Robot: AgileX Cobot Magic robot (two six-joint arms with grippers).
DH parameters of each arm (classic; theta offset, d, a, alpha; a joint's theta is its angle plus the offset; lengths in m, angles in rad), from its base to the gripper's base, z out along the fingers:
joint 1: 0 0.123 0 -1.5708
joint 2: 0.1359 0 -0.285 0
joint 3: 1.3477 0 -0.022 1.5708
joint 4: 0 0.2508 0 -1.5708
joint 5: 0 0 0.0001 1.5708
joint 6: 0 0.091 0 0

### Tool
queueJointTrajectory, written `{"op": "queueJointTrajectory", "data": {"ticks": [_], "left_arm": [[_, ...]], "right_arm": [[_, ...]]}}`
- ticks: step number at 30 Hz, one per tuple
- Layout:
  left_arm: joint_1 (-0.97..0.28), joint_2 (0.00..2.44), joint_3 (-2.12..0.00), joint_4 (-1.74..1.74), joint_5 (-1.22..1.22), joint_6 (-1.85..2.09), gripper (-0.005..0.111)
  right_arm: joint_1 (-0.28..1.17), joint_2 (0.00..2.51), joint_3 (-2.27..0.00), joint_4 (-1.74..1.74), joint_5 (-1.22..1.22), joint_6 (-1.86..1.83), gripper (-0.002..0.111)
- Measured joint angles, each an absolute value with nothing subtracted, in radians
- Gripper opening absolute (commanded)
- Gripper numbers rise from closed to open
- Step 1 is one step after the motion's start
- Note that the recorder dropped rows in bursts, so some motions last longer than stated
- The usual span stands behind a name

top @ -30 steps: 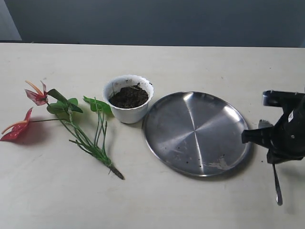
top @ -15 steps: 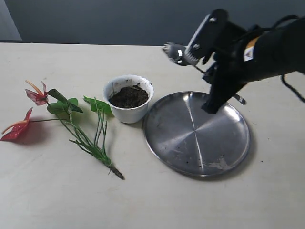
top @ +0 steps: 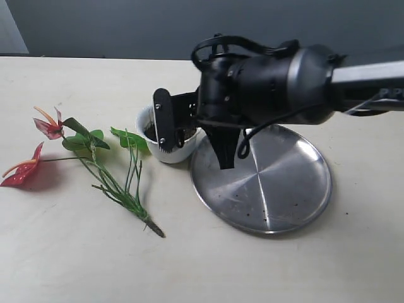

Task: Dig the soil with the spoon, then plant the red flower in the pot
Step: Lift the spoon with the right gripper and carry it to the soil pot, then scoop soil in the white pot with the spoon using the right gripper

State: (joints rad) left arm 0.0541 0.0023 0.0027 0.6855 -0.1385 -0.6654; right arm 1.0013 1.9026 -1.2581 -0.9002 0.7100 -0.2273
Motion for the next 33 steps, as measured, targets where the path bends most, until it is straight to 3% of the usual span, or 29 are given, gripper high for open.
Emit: {"op": "queueJointTrajectory", "data": {"ticks": [8,16,23,33], "left_arm": [[0.054,0.002,0.003,0.686,-0.139,-0.665,0.000],[0.054,0.002,0.003,0.686,-0.139,-0.665,0.000],[0.054,0.002,0.003,0.686,-0.139,-0.665,0.000],[0.054,0.002,0.003,0.686,-0.139,-0.665,0.000]], "right_arm": [[1.040,1.977,-1.315,-0.967,0.748,-0.187,0.000],[1.040,1.991,-1.318,-1.007,0.956,-0.145,0.000],[1.046,1.990,-1.327,-0.949,0.859,-0.109,-0.001],[1.047,2.054,-1.385,-1.004,1.004,-0.054,-0.001]]}}
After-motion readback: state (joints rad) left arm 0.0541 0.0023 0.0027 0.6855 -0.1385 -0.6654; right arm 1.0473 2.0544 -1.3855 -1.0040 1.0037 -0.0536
